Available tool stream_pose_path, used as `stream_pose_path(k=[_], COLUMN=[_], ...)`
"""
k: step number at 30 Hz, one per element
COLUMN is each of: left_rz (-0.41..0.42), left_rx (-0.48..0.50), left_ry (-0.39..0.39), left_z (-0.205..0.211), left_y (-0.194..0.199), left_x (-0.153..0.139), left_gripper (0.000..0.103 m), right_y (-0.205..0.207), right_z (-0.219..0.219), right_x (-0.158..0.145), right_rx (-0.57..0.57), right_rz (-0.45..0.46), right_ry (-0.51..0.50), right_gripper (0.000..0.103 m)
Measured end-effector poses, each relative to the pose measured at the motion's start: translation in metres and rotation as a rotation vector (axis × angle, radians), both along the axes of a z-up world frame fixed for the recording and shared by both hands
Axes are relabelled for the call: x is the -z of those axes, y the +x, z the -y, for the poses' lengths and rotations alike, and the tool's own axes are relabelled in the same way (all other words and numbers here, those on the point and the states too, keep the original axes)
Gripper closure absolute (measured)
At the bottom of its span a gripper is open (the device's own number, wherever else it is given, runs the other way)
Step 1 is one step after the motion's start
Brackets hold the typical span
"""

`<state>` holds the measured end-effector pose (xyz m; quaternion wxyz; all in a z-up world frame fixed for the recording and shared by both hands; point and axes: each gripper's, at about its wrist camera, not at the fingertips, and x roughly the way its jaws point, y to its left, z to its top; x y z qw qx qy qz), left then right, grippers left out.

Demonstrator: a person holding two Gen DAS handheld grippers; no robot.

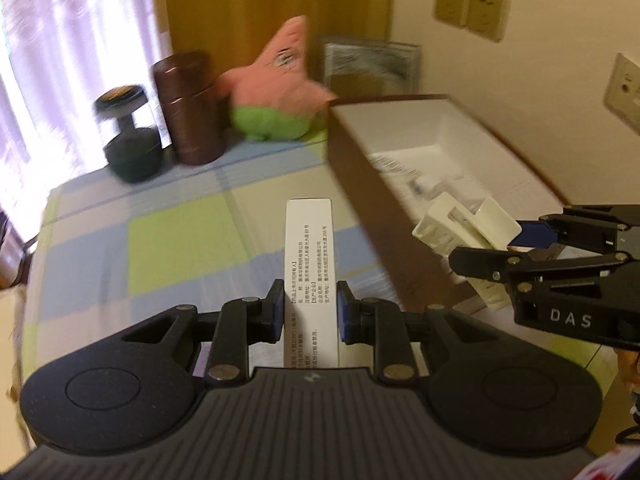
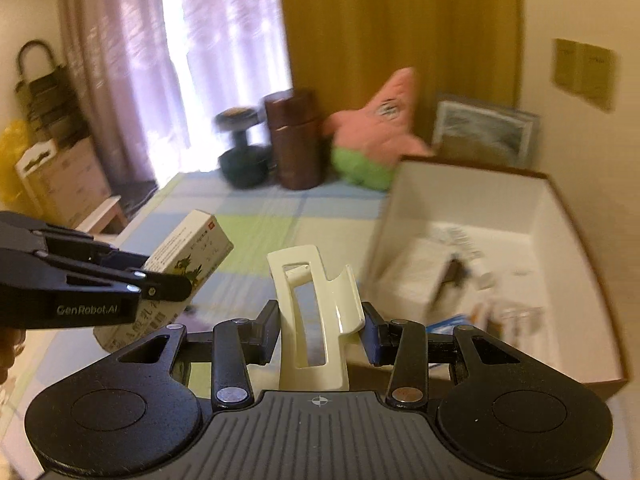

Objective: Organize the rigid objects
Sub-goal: 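Carry the clip and medicine box over the brown box with both tools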

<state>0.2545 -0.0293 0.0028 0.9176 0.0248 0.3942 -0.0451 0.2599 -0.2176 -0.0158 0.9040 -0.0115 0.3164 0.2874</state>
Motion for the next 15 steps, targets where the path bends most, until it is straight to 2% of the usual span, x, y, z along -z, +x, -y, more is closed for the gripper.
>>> stream_pose_path(k=[7, 15], left_rz=[0.011, -0.017], left_rx=[0.082, 0.130], left_ry=[-0.039, -0.059], left_z=[0.049, 0.093], left_y=[0.039, 0.089], left_x=[-0.012, -0.009], left_gripper=[0.082, 0.082], right_y=[0.028, 0.071], right_z=[0.058, 0.102], right_x=[-0.009, -0.004], right_rx=[0.138, 0.220], right_rz=[0.006, -0.038], right_ry=[0.011, 0.038], right_gripper=[0.064, 0.064])
